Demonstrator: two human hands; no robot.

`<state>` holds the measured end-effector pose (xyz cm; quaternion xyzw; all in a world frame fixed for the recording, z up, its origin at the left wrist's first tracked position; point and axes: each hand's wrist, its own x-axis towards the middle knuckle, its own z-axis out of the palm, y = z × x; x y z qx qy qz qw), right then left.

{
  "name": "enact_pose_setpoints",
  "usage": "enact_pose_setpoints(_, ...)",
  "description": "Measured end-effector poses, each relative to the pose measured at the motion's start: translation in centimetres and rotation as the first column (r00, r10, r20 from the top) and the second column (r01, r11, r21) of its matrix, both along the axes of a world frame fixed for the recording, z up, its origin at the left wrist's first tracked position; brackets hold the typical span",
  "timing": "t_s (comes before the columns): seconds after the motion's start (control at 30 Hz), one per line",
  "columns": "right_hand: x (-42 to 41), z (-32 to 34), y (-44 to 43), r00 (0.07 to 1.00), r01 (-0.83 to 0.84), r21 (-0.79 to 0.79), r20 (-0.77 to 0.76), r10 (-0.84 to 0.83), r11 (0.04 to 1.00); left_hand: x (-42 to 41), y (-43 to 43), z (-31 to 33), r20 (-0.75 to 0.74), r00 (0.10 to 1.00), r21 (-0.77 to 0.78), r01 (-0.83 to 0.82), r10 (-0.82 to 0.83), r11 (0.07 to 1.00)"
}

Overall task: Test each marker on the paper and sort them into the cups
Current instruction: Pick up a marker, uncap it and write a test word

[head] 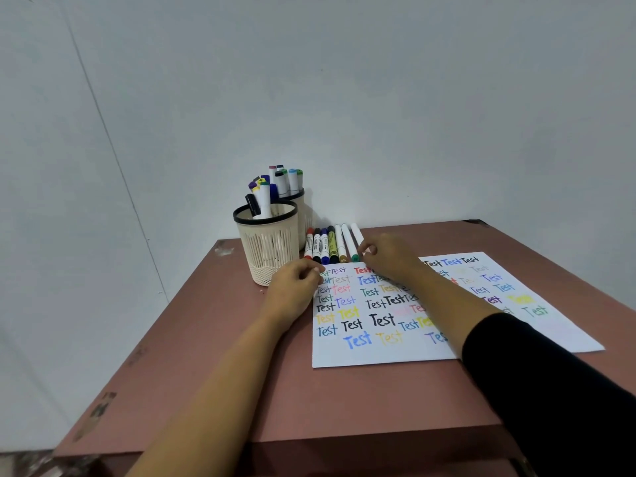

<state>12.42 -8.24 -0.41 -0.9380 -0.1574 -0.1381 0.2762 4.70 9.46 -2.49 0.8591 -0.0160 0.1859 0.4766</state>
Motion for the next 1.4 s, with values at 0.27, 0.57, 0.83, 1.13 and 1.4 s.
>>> enact_pose_setpoints(0.27, 0.7, -0.5, 0.3, 0.999, 0.051, 0.005, 0.015, -0.051, 0.999, 0.0, 0.0, 0.1, 0.003, 1.0, 0.015, -0.006, 0.006, 1.0)
enact_pose_setpoints(0.57, -0.1, 0.7, 0.2, 0.966, 0.128, 0.383, 0.163, -0.203, 0.915, -0.4, -0.1, 0.3, 0.03, 1.0, 0.029, -0.01, 0.01, 1.0)
enact_pose_setpoints(0.83, -4.2, 3.2, -0.8, 0.92, 0.065, 0.683, 0.242, -0.31, 0.727, -1.2, -0.3, 0.5, 0.24, 0.97, 0.168, -0.081, 0.038, 0.982)
enact_pose_setpoints(1.13, -7.4, 1.8, -0.8, 0.953, 0.143, 0.852, 0.018, -0.301, 0.504, -2.1, -0.4, 0.2, 0.382, 0.922, 0.254, -0.038, -0.064, 0.966)
enact_pose_setpoints(1.4, -8.1, 1.2, -0.4, 0.985, 0.094, 0.832, 0.004, -0.175, 0.547, -2.4, -0.4, 0.3, 0.348, 0.933, 0.428, -0.072, -0.09, 0.901)
